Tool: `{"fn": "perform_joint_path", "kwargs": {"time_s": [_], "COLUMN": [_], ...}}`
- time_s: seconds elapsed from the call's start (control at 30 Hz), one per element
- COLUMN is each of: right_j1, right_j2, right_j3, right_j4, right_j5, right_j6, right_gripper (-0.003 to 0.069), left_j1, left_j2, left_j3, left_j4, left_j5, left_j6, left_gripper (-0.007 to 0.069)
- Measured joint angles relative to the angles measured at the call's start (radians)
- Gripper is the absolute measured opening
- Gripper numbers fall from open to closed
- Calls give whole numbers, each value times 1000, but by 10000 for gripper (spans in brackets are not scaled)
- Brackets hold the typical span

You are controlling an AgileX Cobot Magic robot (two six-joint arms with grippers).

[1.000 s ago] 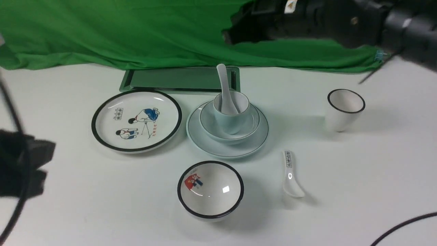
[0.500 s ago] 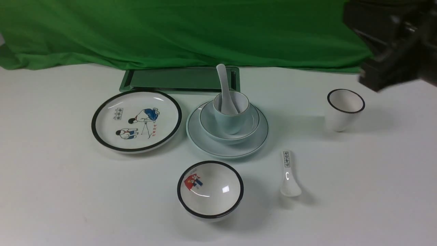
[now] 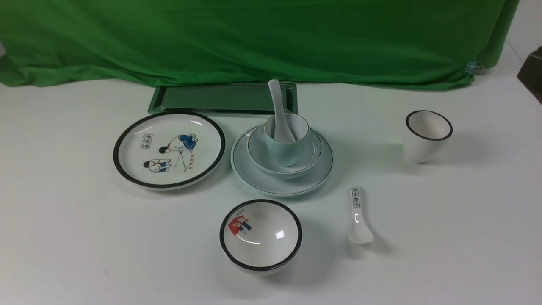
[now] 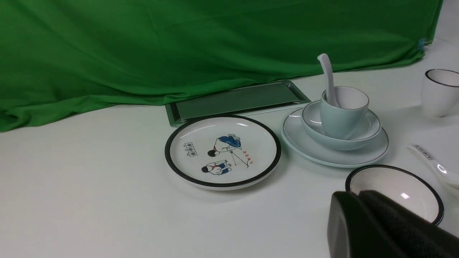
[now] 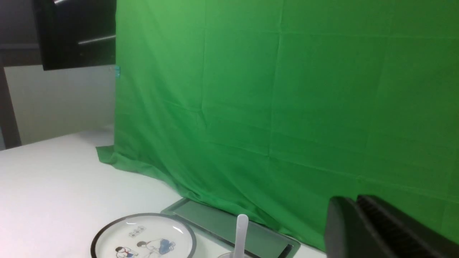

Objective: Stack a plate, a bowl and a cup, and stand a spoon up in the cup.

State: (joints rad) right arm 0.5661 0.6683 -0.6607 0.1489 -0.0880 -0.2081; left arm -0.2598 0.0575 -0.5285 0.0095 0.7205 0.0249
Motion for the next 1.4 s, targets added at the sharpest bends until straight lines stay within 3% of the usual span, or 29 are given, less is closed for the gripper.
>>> {"fn": "perform_joint_path", "kwargs": {"time_s": [0.4, 0.57, 0.77, 0.9, 1.03, 1.23, 1.4], "right_j1": [0, -11, -182, -397, -530, -618, -631], "right_j2": [-2, -98, -298, -458, -573, -663, -668], "right_j3": [5, 124, 367, 558, 652, 669, 670], "right_j4": [4, 5, -24, -128, -170, -190, -192], "right_j5": [-5, 7, 14, 49, 109, 227, 300], "right_j6": [0, 1, 14, 159, 214, 223, 228], "right_gripper": [102, 15, 10, 10, 10, 10, 10], "left_j1": [0, 0, 0, 0, 0, 0, 0], "left_j2": [0, 0, 0, 0, 0, 0, 0], "left_j3": [0, 0, 0, 0, 0, 1, 1], "left_j4": [0, 0, 0, 0, 0, 0, 0], "left_j5": [0, 0, 0, 0, 0, -1, -1], "left_j6": [1, 1, 2, 2, 4, 3, 3], "left_gripper": [-31, -30, -30, -29, -29, -29, -29]}}
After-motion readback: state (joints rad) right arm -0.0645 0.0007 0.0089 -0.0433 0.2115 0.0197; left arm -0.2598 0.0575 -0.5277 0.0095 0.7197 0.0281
